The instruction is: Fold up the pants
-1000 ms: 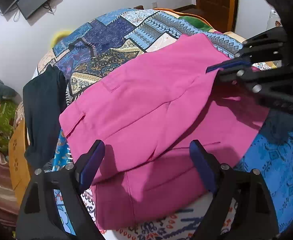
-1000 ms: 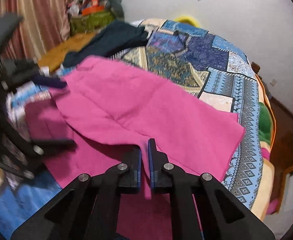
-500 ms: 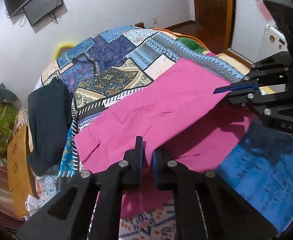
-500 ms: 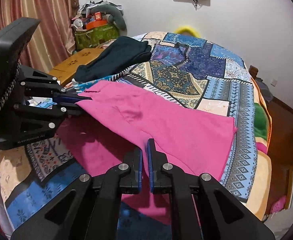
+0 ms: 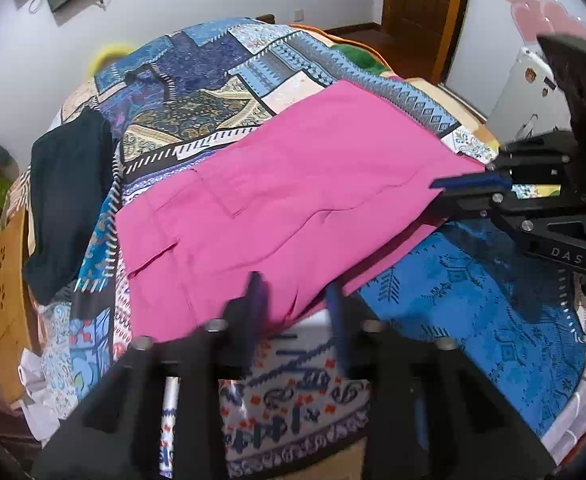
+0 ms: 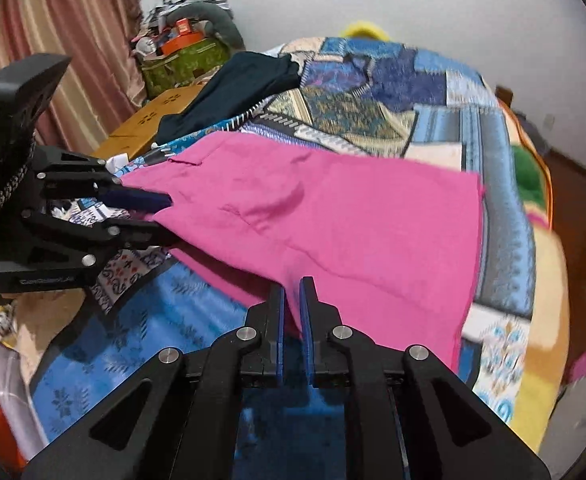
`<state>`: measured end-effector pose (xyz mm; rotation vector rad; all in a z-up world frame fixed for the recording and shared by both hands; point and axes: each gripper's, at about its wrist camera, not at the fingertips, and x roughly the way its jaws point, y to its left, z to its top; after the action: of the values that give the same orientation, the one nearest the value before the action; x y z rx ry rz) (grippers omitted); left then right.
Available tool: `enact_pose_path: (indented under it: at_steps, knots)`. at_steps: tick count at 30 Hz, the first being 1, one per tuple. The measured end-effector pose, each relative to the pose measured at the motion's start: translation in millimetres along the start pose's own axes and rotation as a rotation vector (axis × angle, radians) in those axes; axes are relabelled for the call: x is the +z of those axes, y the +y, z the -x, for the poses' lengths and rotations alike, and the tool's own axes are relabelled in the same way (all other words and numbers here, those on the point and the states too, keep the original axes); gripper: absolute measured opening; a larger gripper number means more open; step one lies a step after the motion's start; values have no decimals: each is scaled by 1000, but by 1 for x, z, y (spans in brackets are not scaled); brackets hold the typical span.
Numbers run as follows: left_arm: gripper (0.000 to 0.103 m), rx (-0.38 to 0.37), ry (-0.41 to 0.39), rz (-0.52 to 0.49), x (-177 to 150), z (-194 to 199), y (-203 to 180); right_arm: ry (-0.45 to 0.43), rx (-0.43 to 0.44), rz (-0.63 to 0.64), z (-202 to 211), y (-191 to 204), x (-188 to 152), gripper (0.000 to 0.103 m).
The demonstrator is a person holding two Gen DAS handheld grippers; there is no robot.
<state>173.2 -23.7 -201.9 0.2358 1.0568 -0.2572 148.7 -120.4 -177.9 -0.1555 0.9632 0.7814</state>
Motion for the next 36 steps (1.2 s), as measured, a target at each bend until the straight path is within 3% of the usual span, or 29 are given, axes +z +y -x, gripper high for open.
enact_pose_path:
  at_steps: [2, 6, 9, 11, 16, 21, 28, 36]
  knots:
    - [53, -23, -9, 23, -3, 7, 3, 6, 6, -22, 4, 1, -5, 10]
    - [55, -47, -29, 85, -5, 21, 15, -16, 28, -52, 17, 4, -4, 31]
    - [64, -46, -57, 149, 0, 32, 29, -60, 24, -71, 26, 5, 3, 45]
    - [68, -41, -80, 186, 6, 37, 39, -81, 30, -93, 27, 5, 9, 48]
    - [74, -33, -101, 261, 25, 36, 63, -100, 29, -133, 17, 4, 29, 48]
    - [74, -87, -39, 325, 35, 7, 79, -48, 37, -141, -12, 4, 39, 48]
    - [75, -8, 113, 266, 19, -48, 76, 76, -11, -115, -46, 3, 26, 48]
    - [78, 42, 71, 246, -3, -35, 84, 100, -51, -180, -35, -30, 2, 48]
